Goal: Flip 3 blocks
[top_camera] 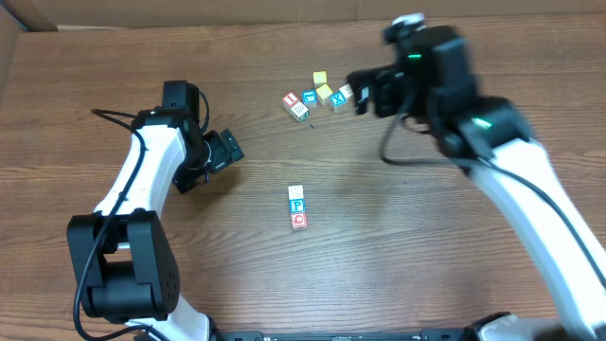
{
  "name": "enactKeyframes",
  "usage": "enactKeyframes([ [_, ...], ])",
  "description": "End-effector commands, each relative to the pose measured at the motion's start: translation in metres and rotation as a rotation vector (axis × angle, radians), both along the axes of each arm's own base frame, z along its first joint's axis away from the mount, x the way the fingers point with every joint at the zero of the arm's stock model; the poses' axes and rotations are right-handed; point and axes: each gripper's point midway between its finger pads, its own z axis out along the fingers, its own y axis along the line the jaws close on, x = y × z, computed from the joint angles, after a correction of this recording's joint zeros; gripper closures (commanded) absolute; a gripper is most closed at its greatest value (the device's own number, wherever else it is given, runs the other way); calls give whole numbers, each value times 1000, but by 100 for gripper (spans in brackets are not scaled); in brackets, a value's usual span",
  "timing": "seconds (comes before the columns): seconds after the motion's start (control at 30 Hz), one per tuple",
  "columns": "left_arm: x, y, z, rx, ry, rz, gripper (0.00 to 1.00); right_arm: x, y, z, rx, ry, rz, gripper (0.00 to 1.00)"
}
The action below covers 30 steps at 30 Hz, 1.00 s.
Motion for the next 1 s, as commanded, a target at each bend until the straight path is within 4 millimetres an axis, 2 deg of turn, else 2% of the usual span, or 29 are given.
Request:
enactKeyframes([
  [0.0,5,0,7,4,-25,-6,0,-19,-30,56,-5,-155,-22,0],
  [0.13,5,0,7,5,-25,-6,0,-49,-68,95,-12,-282,-76,0],
  [0.23,5,0,7,4,-25,-6,0,-72,-93,108,-5,-360,-128,0],
  [0.3,5,0,7,4,-25,-6,0,-85,-104,108,2,-405,-156,0],
  [0.47,5,0,7,4,-25,-6,0,-127,-125,93,30,-556,-206,0],
  [0.57,5,0,7,5,-25,-6,0,-156,-135,77,50,-666,-231,0],
  [0.67,5,0,7,4,-25,-6,0,-175,-145,61,56,-737,-263,0],
  [0.83,5,0,7,5,-25,-6,0,-198,-155,39,61,-860,-294,0],
  [0.97,5,0,7,5,-25,-6,0,-204,-158,29,71,-961,-306,0],
])
